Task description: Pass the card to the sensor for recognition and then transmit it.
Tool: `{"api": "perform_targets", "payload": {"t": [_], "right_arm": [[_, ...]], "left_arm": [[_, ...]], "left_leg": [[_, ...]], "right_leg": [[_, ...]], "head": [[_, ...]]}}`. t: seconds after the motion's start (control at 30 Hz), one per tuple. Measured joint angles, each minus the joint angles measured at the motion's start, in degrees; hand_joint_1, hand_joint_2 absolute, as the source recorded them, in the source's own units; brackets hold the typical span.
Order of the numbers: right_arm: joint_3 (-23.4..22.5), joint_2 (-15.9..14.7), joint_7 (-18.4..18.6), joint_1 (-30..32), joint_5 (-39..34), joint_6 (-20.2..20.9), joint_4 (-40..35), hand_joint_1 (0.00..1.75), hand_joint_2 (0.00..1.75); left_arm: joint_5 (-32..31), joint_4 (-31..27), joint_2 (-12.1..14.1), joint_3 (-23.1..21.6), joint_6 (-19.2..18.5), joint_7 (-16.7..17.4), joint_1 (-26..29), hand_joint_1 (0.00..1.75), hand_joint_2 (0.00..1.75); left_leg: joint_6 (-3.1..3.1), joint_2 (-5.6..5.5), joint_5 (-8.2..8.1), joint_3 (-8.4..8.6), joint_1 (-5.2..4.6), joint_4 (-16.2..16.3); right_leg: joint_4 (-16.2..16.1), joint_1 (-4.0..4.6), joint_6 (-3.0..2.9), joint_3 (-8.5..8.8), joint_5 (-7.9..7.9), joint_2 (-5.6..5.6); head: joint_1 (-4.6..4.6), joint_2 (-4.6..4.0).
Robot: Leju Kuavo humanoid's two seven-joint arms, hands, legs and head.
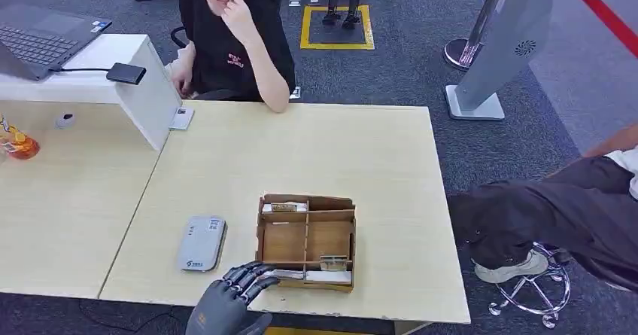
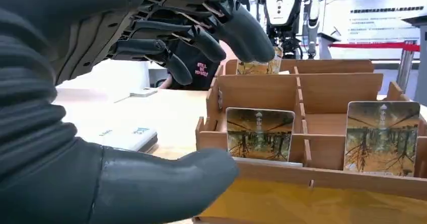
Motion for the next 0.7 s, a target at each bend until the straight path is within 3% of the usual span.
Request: {"api": "perform_targets", "payload": {"t": [0.47, 0.7], "right_arm": [[0.0, 0.0, 0.0, 0.0, 0.5, 0.1, 0.0, 0.00, 0.00], [0.0, 0.0, 0.0, 0.0, 0.5, 0.1, 0.0, 0.00, 0.00]], "left_arm": [[-1.3, 3.6, -3.0, 0.0, -0.1, 1.2, -1.8, 0.44, 1.75], [-1.3, 3.7, -3.1, 0.0, -0.1, 1.2, -1.9, 0.42, 1.75]], "left_leg": [[0.00, 0.00, 0.00, 0.00, 0.00, 0.0], [0.00, 0.00, 0.00, 0.00, 0.00, 0.0]], "right_leg": [[0.0, 0.00, 0.00, 0.00, 0.00, 0.00], [0.0, 0.00, 0.00, 0.00, 0.00, 0.00]], "head": [[0.00, 0.00], [0.02, 0.00]]}}
